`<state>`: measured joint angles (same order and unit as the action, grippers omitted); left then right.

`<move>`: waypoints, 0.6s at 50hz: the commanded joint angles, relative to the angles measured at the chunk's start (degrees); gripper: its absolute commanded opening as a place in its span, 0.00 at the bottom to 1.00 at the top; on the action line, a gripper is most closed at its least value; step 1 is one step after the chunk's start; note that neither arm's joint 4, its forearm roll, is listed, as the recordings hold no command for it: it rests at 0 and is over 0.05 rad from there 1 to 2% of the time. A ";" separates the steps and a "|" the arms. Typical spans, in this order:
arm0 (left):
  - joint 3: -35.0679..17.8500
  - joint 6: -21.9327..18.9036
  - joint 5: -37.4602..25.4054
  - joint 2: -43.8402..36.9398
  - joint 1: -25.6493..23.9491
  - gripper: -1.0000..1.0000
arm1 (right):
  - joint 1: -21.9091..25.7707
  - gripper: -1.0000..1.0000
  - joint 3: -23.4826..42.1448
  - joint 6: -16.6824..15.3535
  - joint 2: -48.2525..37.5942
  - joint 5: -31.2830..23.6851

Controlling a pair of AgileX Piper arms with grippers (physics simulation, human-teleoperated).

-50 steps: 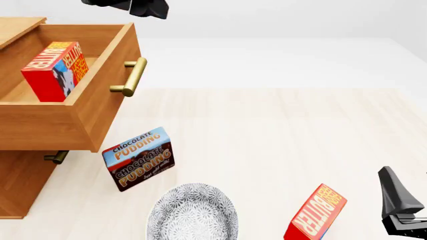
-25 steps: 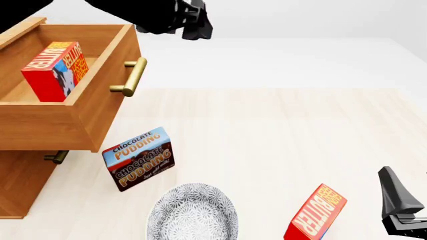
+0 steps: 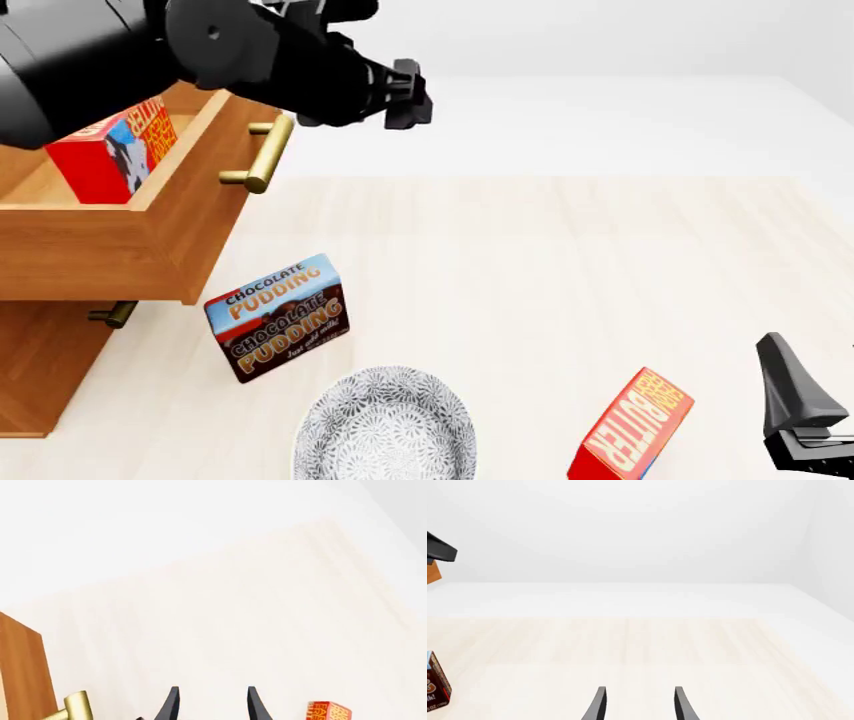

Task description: Put the butter at the front in the top drawer of the cabinet and close it.

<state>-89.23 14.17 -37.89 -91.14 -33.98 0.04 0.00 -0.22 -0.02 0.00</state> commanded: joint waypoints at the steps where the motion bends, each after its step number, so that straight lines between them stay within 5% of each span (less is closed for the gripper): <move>1: 4.82 2.32 3.02 1.13 1.90 1.00 | -0.01 1.00 0.01 0.05 -0.04 0.02; 30: 12.29 4.98 6.81 2.25 5.60 1.00 | -0.01 1.00 0.01 0.05 -0.04 0.02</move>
<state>-78.96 18.39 -31.79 -89.30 -29.72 0.04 0.00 -0.22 -0.02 0.00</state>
